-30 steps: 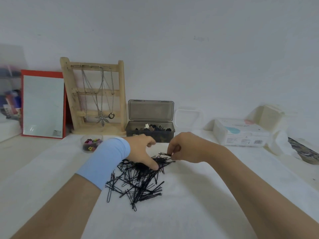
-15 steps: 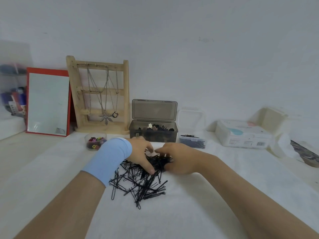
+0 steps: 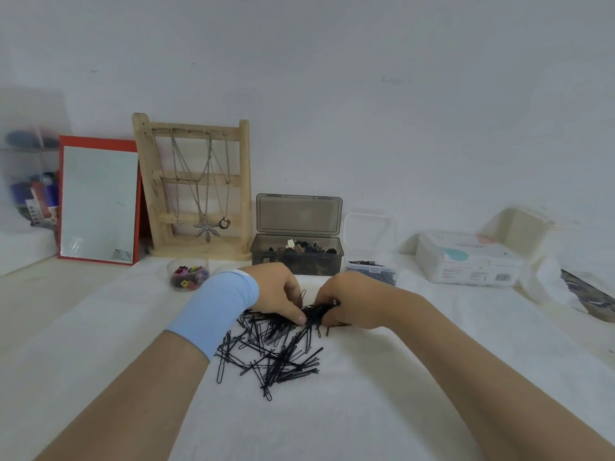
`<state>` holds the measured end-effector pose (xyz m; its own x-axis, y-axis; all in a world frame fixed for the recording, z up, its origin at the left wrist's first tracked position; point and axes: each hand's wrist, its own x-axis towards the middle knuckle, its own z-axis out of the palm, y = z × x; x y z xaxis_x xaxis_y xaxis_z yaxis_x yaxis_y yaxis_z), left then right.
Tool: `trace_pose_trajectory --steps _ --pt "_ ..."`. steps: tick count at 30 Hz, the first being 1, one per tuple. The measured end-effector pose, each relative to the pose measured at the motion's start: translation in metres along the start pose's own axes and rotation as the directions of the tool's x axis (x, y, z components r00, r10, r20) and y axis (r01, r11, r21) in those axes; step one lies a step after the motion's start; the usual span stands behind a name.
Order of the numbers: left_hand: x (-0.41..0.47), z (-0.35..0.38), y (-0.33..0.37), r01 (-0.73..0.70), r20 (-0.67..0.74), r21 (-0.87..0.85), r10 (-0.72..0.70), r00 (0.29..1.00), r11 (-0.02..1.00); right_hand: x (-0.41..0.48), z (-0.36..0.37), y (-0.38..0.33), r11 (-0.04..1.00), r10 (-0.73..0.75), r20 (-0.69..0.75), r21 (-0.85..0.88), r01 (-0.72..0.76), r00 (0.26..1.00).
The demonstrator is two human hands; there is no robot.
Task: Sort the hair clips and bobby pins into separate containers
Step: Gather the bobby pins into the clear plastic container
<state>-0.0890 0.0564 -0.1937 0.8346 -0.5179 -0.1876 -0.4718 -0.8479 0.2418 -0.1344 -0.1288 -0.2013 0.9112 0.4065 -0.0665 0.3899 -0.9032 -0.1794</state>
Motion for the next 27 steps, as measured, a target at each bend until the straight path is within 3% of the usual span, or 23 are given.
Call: trace_pose_trajectory --steps 5,8,11,14,22,27 --pt "-0.001 0.001 0.001 -0.020 -0.025 -0.041 0.019 0.999 0.999 -0.008 -0.015 0.023 0.986 0.130 0.073 -0.110 -0.122 0.989" --pt "0.002 0.005 0.005 -0.066 -0.134 -0.037 0.061 0.989 0.997 -0.009 -0.016 0.032 0.976 0.187 0.081 -0.130 -0.176 0.979" --pt "0.005 0.011 0.015 -0.100 -0.116 -0.092 0.089 0.989 0.991 -0.008 -0.010 0.022 0.986 0.150 0.100 -0.084 -0.142 0.984" --pt "0.011 0.017 0.019 -0.115 -0.091 0.017 0.116 0.989 0.993 -0.005 -0.005 0.013 0.991 0.083 0.073 -0.107 -0.075 0.994" --pt "0.007 0.009 0.005 -0.029 -0.095 0.105 0.039 0.995 0.994 -0.008 -0.008 0.022 0.993 0.111 0.100 -0.049 -0.107 0.989" --pt "0.009 0.010 0.007 -0.051 -0.116 0.137 0.067 0.991 0.989 -0.011 -0.018 0.025 0.995 0.103 0.118 -0.017 -0.102 0.988"
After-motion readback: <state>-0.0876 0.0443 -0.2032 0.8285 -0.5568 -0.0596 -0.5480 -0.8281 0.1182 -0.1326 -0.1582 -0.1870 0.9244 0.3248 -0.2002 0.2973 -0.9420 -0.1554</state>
